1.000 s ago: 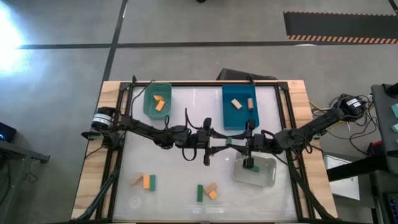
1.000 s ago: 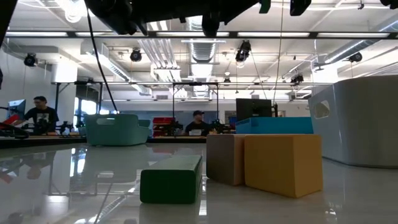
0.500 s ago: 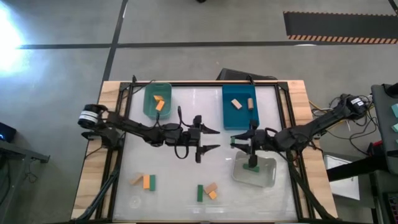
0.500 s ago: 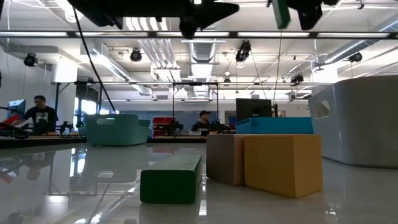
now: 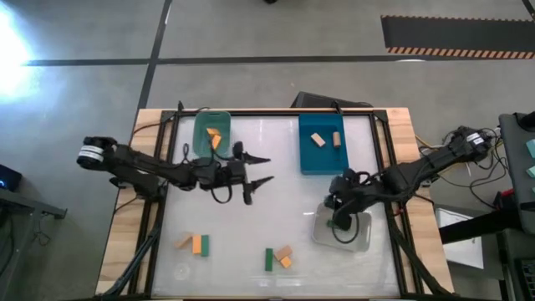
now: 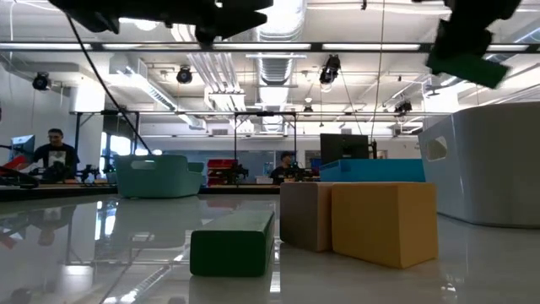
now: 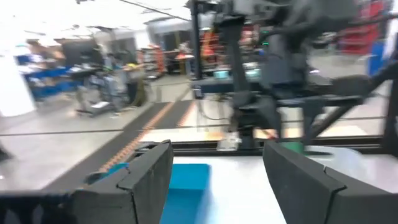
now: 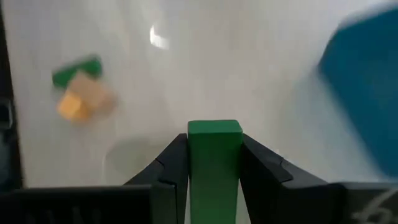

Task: Sort & place blocks by color
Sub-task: Put the green wooden block into the gray bin

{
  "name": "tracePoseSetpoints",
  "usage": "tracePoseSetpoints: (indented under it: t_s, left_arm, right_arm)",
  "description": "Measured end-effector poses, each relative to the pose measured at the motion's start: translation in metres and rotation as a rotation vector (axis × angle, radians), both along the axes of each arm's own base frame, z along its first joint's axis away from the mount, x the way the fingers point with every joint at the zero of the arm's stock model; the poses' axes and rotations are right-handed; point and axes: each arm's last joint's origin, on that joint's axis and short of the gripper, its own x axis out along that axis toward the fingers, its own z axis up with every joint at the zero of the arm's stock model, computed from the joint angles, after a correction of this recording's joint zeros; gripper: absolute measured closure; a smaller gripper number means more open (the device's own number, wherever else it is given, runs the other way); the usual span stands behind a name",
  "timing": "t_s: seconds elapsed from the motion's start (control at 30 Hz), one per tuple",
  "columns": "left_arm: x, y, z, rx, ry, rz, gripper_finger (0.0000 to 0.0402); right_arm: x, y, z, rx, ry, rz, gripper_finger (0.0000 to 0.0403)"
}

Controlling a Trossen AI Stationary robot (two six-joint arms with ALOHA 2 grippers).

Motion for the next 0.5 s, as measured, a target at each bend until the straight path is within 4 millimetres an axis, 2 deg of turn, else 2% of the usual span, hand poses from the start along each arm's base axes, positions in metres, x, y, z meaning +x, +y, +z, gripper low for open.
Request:
tracePoseSetpoints:
  t_s: [0.27, 0.5]
  left_arm:
    - [-0.035, 0.015, 0.01, 0.088, -0.038, 0.131, 0.0168]
    - [-0.054, 0.027, 0.014, 0.132, -0.064, 0.185, 0.0168]
  right_arm:
    - [0.009, 0.015, -0.022, 0.256, 0.33, 0.036, 0.0309]
    - [0.016, 0.022, -0.05, 0.28, 0.51, 0.059, 0.0309]
